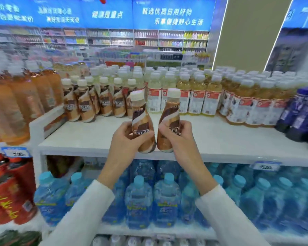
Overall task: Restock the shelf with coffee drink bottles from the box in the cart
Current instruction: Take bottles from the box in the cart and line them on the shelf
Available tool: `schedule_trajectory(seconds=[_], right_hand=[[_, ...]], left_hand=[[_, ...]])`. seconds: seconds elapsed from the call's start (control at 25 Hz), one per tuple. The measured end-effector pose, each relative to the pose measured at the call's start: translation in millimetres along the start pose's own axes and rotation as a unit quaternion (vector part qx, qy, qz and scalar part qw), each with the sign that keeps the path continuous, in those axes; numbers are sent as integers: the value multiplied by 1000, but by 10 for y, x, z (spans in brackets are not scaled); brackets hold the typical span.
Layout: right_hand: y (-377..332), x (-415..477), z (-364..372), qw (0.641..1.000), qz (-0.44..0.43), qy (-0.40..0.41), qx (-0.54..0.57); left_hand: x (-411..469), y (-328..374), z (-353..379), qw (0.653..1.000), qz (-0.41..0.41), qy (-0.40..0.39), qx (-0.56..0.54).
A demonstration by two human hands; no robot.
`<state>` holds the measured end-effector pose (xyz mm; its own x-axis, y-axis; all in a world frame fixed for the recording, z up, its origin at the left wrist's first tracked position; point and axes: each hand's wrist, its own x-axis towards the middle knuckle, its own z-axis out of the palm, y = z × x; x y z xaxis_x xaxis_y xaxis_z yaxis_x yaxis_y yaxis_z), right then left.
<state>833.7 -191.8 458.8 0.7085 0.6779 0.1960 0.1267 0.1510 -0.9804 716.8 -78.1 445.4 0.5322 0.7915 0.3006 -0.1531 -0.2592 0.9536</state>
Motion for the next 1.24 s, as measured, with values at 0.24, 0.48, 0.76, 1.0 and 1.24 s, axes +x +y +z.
schedule_trajectory(seconds=[0.24, 0.48, 0.76, 1.0, 1.24], right_hand=[[145, 366, 41, 998, -8, 0, -60], [323, 384, -2, 995, -4, -13, -97], [396, 315, -82, 985, -40, 50, -159], [428, 259, -57, 983, -45, 67, -165], [455, 153, 199, 982, -57, 103, -146]], left_hand=[[451, -177, 43, 997, 8, -15, 81], [511, -322, -3, 995, 10, -50, 85], [471, -333, -101, 992, 8, -35, 125], [366, -338, -42, 989, 20, -6, 144], [266, -351, -86, 988, 11, 53, 144]])
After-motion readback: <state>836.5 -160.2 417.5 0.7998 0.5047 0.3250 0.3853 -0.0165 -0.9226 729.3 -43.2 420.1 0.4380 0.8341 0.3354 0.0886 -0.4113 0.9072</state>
